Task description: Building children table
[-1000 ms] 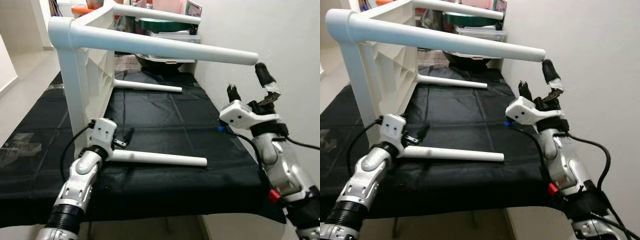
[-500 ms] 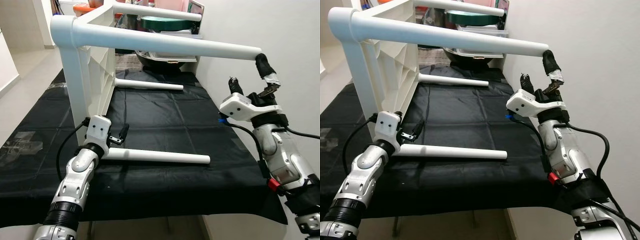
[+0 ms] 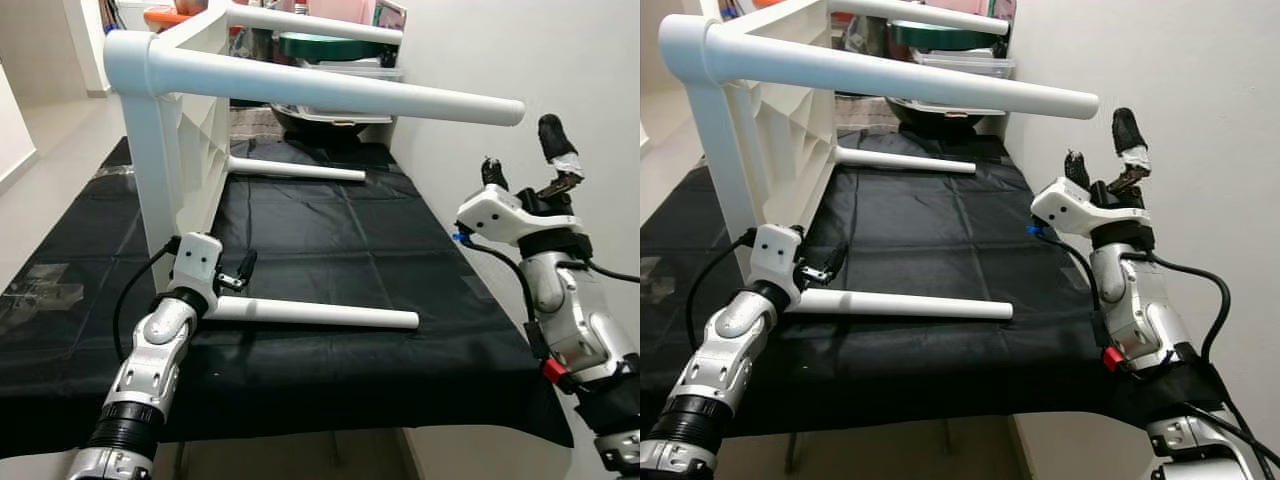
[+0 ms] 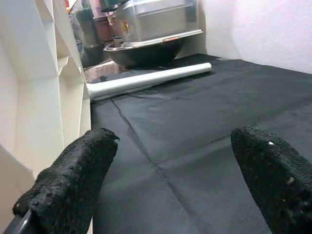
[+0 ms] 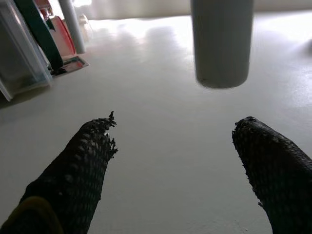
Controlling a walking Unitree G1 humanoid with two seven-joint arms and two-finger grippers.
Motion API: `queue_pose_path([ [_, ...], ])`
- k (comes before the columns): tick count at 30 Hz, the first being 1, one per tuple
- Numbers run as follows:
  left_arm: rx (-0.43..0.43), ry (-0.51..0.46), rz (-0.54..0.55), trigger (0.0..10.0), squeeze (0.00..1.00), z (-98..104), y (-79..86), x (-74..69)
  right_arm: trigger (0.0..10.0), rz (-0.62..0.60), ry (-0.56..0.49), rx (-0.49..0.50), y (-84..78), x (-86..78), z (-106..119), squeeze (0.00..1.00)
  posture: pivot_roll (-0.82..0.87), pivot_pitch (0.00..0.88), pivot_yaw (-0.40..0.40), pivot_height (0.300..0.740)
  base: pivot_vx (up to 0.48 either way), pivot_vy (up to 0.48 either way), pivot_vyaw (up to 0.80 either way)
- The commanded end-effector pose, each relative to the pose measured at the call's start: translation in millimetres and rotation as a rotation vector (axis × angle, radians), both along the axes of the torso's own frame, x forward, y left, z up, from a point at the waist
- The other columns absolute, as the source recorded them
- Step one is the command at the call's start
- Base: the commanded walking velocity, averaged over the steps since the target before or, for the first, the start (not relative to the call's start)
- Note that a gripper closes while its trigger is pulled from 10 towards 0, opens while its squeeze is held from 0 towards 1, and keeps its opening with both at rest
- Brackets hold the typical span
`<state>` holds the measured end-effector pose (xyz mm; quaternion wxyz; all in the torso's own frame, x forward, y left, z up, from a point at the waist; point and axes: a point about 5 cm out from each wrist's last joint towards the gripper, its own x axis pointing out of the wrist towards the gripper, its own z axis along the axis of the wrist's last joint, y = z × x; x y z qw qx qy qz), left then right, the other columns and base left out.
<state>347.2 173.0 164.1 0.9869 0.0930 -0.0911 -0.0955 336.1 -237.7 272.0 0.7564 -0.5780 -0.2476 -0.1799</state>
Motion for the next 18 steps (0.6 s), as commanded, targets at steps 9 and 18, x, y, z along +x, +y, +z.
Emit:
queue_pose_path([
  [9, 0.019, -0.008, -0.009, 10.0, 0.0, 2.0, -1.5, 1.1, 10.0, 0.032, -0.039, 0.008, 10.4, 0.1, 12.8, 0.0, 0.08, 0.0, -0.097, 0.74, 0.0, 0.0, 0.0],
  [18, 0.025, 0.002, -0.007, 10.0, 0.0, -0.2, 0.0, 1.7, 10.0, 0.07, -0.06, -0.016, 19.6, 1.0, 20.9, 0.0, 0.08, 0.0, -0.099, 0.74, 0.0, 0.0, 0.0],
])
